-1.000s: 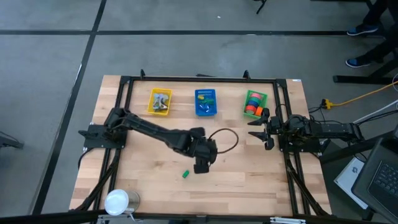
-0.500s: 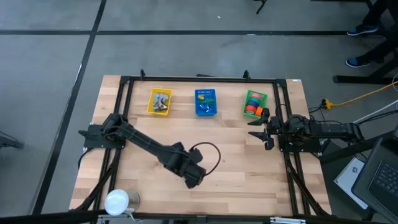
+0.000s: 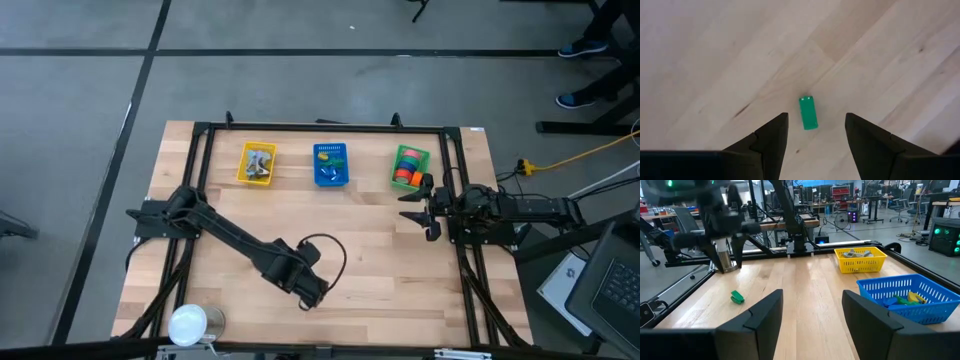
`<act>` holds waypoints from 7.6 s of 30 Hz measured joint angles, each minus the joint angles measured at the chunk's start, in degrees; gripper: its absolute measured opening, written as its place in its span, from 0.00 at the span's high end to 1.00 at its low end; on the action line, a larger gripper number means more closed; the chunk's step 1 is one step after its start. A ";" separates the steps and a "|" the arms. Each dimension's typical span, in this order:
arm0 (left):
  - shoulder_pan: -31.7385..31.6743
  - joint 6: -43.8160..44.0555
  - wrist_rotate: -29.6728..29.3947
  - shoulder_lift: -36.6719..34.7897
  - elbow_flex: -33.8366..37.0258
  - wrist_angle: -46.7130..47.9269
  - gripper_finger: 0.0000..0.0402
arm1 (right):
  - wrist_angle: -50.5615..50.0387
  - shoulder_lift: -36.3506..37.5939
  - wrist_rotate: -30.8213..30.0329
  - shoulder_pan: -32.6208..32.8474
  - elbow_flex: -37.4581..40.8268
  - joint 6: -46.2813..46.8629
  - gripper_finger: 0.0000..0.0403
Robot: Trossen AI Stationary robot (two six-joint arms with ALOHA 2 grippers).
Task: Pick and place Stapler, Stapler remover, tape
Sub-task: Put the green stapler into the blue basket, then return to Home Position
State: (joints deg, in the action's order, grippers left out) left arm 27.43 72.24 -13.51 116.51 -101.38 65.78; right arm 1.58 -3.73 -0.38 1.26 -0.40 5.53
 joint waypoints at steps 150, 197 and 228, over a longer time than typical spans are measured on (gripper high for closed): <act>-44.04 -60.86 -15.24 0.85 -0.02 -32.63 0.48 | 0.01 0.00 -0.02 -0.01 0.00 -0.01 0.48; -37.68 -69.70 19.48 -13.95 40.45 -63.45 0.48 | 0.00 0.00 -0.02 -0.01 0.00 0.01 0.48; -30.72 -62.94 15.56 -78.25 95.88 -93.08 0.47 | 0.02 0.00 0.00 -0.02 0.01 0.01 0.48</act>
State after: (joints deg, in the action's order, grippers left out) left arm -3.29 9.30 2.04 38.26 -5.50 -27.31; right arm 1.61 -3.73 -0.39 1.23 -0.38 5.54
